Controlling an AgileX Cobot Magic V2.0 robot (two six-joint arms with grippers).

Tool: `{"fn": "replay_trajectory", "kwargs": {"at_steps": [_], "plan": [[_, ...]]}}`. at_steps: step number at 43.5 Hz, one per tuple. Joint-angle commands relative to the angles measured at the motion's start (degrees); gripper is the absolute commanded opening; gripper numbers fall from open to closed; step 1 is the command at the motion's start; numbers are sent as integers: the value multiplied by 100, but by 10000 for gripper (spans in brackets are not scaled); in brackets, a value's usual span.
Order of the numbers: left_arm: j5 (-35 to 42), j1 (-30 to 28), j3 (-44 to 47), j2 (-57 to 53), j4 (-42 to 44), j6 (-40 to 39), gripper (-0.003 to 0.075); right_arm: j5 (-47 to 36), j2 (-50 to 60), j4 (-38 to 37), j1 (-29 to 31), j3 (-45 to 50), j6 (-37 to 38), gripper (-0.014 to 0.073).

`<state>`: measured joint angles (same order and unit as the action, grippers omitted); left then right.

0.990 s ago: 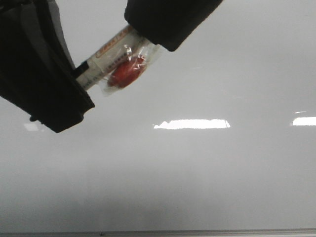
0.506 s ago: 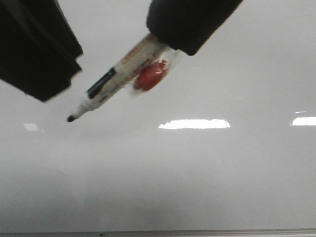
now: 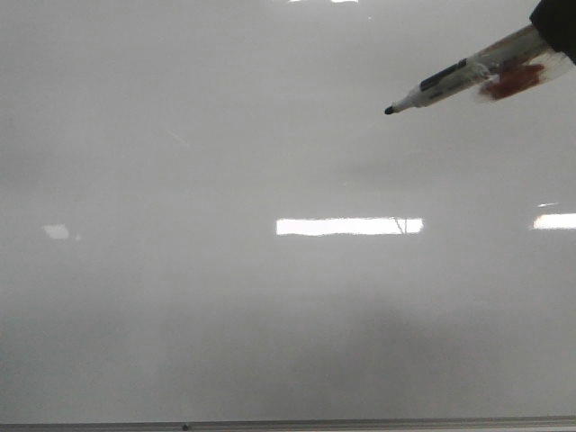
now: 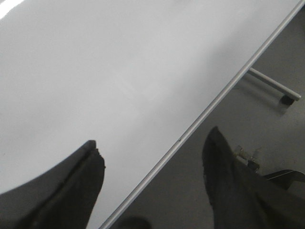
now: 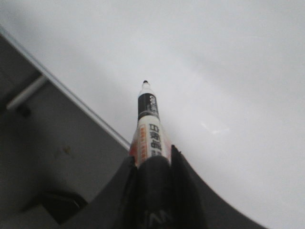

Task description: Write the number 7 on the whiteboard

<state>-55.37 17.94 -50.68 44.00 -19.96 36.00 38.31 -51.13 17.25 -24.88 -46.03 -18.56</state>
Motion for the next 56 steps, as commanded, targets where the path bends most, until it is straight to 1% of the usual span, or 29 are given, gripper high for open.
{"fn": "replay_trajectory", "kwargs": {"at_steps": [1, 4, 12, 16, 20, 31, 43, 50, 56], "plan": [[308, -120, -72, -71, -284, -132, 441, -1349, 180, 646, 73, 269, -19, -66], [347, -109, -72, -47, -324, -132, 441, -1782, 111, 750, 25, 416, -118, -66], [497, -109, -72, -47, -439, -132, 441, -2649, -235, 750, -85, 388, -142, -66], [521, -109, -72, -47, -439, -132, 441, -2788, -524, 750, -196, 227, -142, -66], [524, -109, -72, -47, -439, -132, 441, -2774, -918, 750, -301, -112, -142, -66], [524, -109, -72, -47, -439, -132, 441, -2780, -2020, 750, -295, -999, -142, -66], [533, -109, -72, -47, -439, -132, 441, -2825, -2743, 744, -254, -1430, -142, -66], [533, -109, -72, -47, -439, -132, 441, -2720, -2805, 728, 80, -1425, -142, -66], [533, -109, -72, -47, -439, -132, 441, -2181, -2709, 630, 583, -1425, -142, -66]]}}
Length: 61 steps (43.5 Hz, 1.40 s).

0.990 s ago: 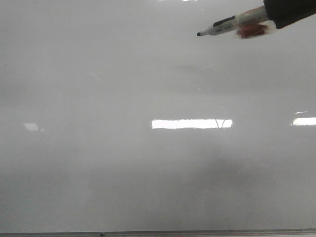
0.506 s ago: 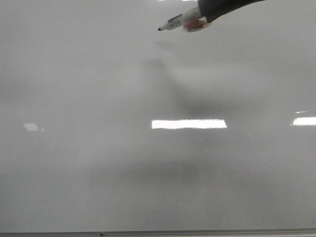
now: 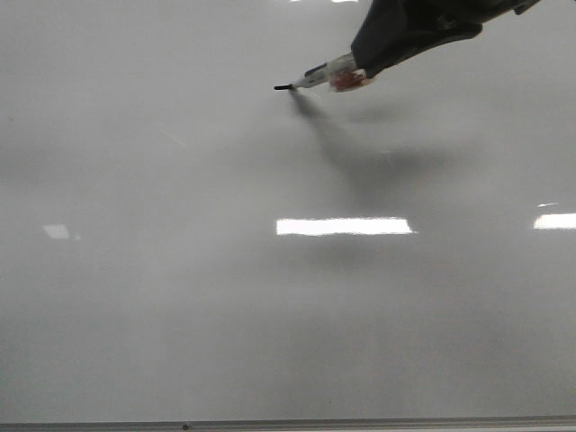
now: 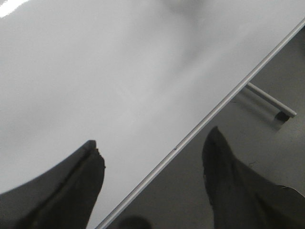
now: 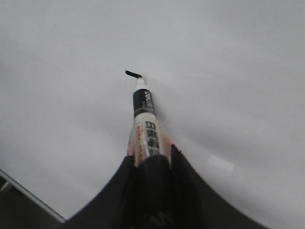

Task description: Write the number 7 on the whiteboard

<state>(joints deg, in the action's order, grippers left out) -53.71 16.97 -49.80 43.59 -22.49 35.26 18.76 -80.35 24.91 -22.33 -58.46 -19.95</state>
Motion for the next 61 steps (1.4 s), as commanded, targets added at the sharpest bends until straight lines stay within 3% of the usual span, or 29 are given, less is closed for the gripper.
{"fn": "replay_trajectory", "kwargs": {"at_steps": [1, 12, 25, 31, 37, 43, 54, 61], "plan": [[367, -12, -160, -6, -176, -58, 441, -115, 227, -163, 420, -183, -3, -66], [412, -12, -160, -6, -177, -58, 441, 180, 284, -270, 581, -183, -45, -66], [412, -12, -160, -6, -177, -58, 441, 1180, -350, -281, 77, -165, -299, -66], [412, -12, -160, -6, -177, -43, 441, 1207, -677, -281, -87, -165, -299, -66], [412, -12, -160, -6, -205, 124, 441, 1192, -333, -275, -261, -181, -349, -66], [353, 43, -160, 8, -639, 670, 442, 1791, 262, -275, -577, -170, -704, -66], [235, 987, -171, 464, -839, 1282, 563, 3482, 1255, -275, -1277, -164, -2013, -66], [244, 1782, -418, 1002, -850, 1530, 570, 3971, 1713, -275, -1466, -164, -2273, -66]]}}
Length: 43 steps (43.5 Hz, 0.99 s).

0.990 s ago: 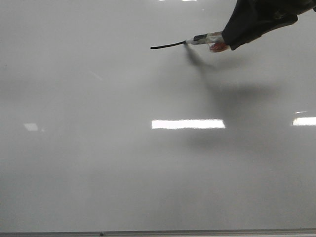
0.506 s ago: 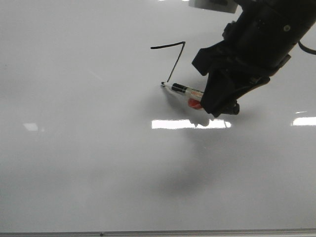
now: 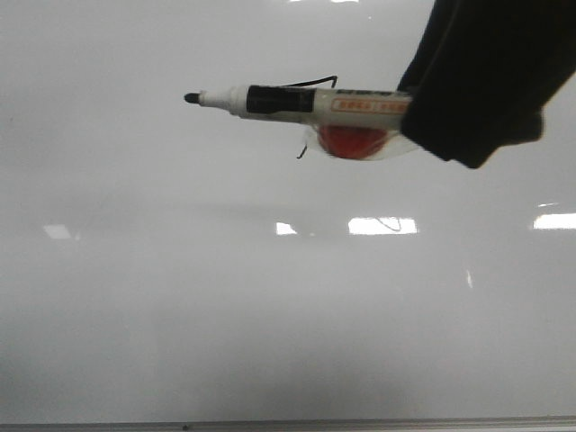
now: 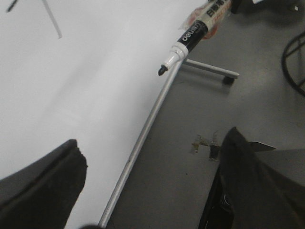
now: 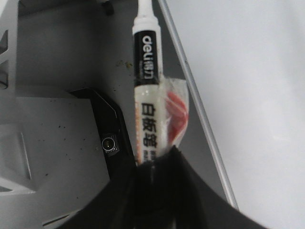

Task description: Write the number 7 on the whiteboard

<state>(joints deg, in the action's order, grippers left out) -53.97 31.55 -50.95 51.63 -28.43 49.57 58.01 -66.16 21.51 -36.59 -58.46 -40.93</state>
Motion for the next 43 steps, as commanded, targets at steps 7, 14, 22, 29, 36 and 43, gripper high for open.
{"fn": "replay_trajectory", "kwargs": {"at_steps": [7, 14, 22, 29, 36, 43], "plan": [[296, 1063, -750, 963, -245, 242, 567, 107, 467, 64, -40, -164, -186, -66], [306, 1437, -1259, 1684, -245, 262, 566, 112, 465, 64, -40, -164, -198, -66], [295, 1592, -1667, 2271, -245, 324, 566, 107, 465, 64, -40, -164, -197, -66], [283, 1686, -1787, 2524, -271, 470, 546, 88, 465, 64, -40, -164, -197, -66], [290, 1696, -1803, 2596, -343, 485, 400, 88, 465, 64, -40, -164, -197, -66], [290, 1696, -1822, 2596, -500, 526, 211, 106, 465, 64, -40, -164, -197, -66]]}}
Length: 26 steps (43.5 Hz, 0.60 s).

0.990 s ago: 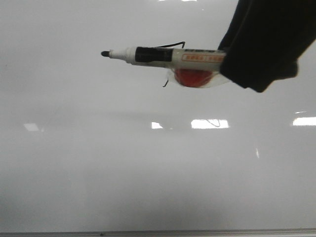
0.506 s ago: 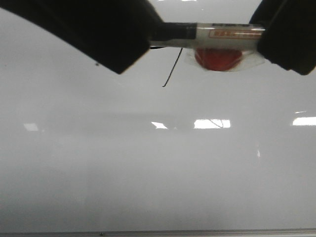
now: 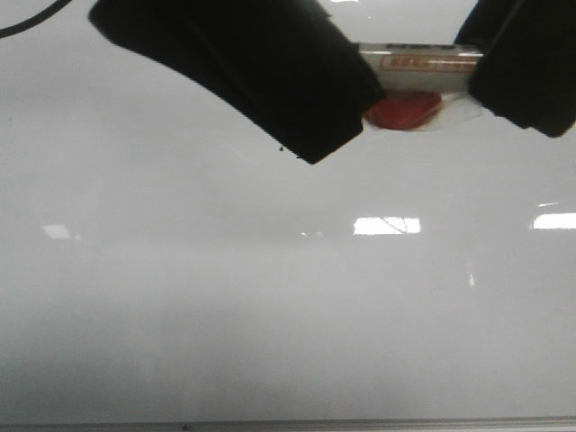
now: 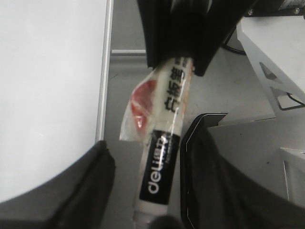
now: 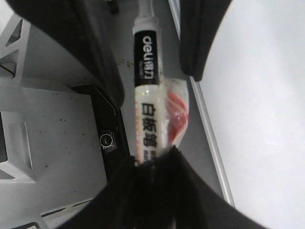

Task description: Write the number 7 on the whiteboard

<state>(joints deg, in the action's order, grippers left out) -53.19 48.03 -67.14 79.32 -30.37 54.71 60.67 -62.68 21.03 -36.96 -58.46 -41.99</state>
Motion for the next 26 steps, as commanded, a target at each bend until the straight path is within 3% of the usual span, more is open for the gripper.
{"fn": "replay_trajectory", "kwargs": {"at_steps": [1, 6, 15, 18, 26], "plan": [[201, 48, -203, -173, -306, 12, 189, -160, 117, 112, -3, -164, -91, -66], [200, 48, -203, -173, -293, 12, 84, -160, 117, 112, -3, -164, -91, -66], [192, 48, -203, -173, -277, 12, -14, -165, 117, 112, -3, -164, -91, -53], [192, 48, -203, -173, -277, 12, -20, -159, 117, 112, -3, -164, -91, 15], [192, -7, -203, -173, -162, -206, -20, -153, 124, 62, 24, -171, -38, 402]]}}
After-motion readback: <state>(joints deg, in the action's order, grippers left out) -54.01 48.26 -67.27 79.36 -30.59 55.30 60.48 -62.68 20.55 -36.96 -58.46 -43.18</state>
